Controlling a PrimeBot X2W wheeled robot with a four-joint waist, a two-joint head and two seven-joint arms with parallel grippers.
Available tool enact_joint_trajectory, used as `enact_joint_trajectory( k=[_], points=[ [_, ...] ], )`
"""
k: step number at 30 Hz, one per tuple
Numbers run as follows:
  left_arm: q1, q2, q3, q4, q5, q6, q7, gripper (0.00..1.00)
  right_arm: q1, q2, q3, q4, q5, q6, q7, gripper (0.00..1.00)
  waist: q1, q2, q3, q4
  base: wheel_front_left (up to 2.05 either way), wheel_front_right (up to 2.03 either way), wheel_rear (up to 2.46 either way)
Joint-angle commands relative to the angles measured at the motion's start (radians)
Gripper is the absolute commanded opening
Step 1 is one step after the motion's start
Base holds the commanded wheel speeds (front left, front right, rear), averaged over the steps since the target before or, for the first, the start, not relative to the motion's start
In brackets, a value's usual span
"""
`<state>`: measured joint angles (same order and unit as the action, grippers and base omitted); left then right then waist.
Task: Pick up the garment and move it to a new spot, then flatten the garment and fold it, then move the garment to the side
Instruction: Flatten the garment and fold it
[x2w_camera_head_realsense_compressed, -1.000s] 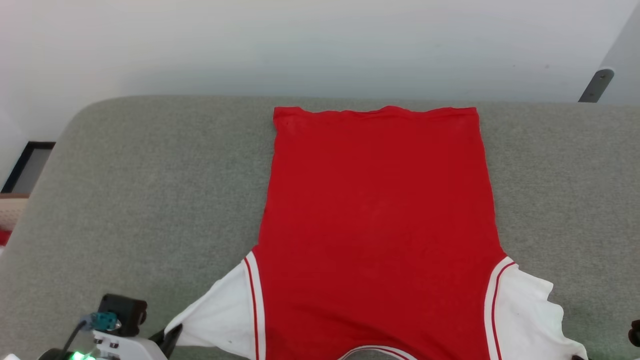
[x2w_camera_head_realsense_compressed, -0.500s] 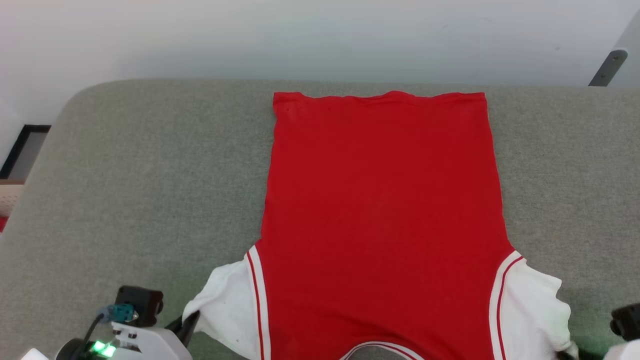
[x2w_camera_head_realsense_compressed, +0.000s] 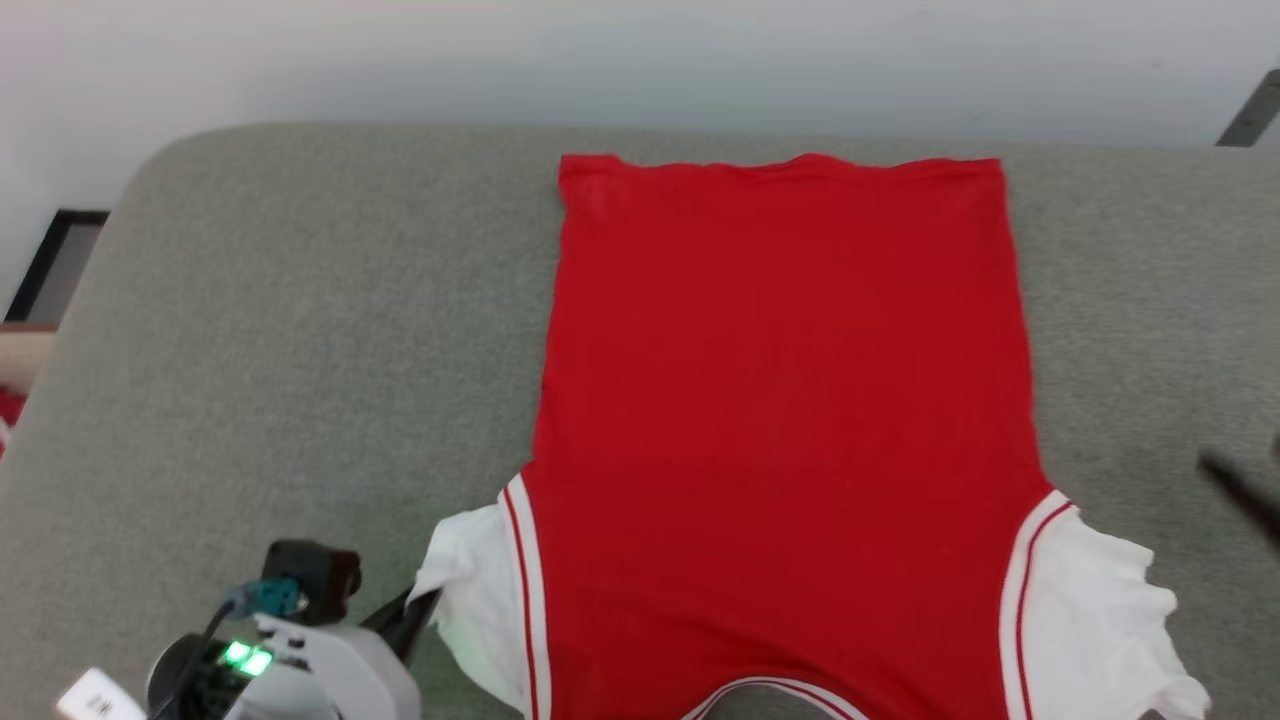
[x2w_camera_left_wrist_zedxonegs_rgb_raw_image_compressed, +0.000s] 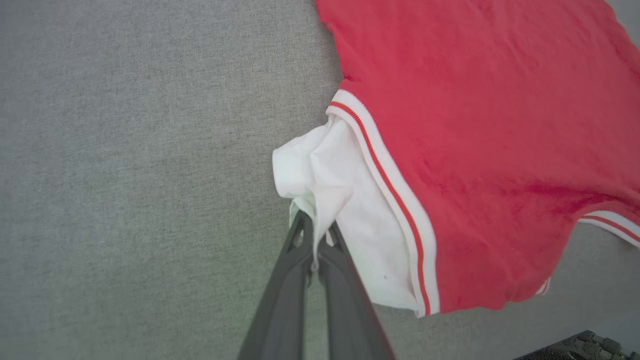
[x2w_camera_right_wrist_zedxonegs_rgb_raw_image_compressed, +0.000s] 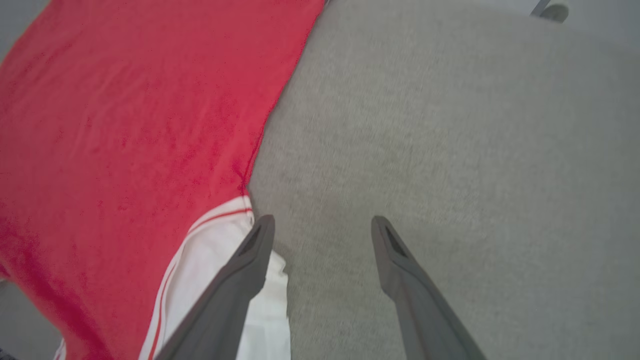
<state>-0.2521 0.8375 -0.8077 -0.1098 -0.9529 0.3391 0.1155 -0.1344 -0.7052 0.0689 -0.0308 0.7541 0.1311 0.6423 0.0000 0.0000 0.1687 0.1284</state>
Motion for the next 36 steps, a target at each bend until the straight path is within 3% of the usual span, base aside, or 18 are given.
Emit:
enact_joint_trajectory(
  k=[1,5,9,15,22,30,36],
  points=[
    [-0.023,-0.012,-0.003,0.004,0.009,-0.012,0.005,0.0,-0.055,0.012,-0.023,-0.015,-0.035,-0.001,-0.018,1.0,0.0,0.0,0.036,0.034,0.0,0.0,0.0],
    [-0.086,-0.051,-0.011,0.024,0.027,-0.043,0.007,0.0,-0.213,0.044,-0.052,0.032,-0.132,-0.001,-0.087,1.0,0.0,0.0,0.09,0.082,0.0,0.0,0.0],
    [-0.152,-0.096,-0.023,0.055,0.046,-0.082,0.009,0.0,-0.381,0.092,-0.074,0.169,-0.218,-0.001,-0.118,1.0,0.0,0.0,0.15,0.135,0.0,0.0,0.0],
    [-0.24,-0.167,-0.045,0.106,0.072,-0.138,-0.001,0.0,-0.594,0.122,-0.053,0.375,-0.297,-0.001,-0.089,1.0,0.0,0.0,0.236,0.222,0.0,0.0,0.0],
    [-0.305,-0.245,-0.08,0.162,0.095,-0.197,-0.016,0.0,-0.787,0.108,-0.026,0.623,-0.348,-0.001,-0.025,1.0,0.0,0.0,0.31,0.311,0.0,0.0,0.0],
    [-0.302,-0.286,-0.11,0.187,0.103,-0.221,-0.03,0.0,-0.909,0.117,-0.05,0.859,-0.417,-0.001,0.001,1.0,0.0,0.0,0.335,0.365,0.0,0.0,0.0],
    [-0.288,-0.286,-0.117,0.192,0.095,-0.225,-0.034,0.0,-0.955,0.114,-0.094,1.025,-0.51,-0.001,0.029,1.0,0.0,0.0,0.344,0.393,0.0,0.0,0.0]
  ],
)
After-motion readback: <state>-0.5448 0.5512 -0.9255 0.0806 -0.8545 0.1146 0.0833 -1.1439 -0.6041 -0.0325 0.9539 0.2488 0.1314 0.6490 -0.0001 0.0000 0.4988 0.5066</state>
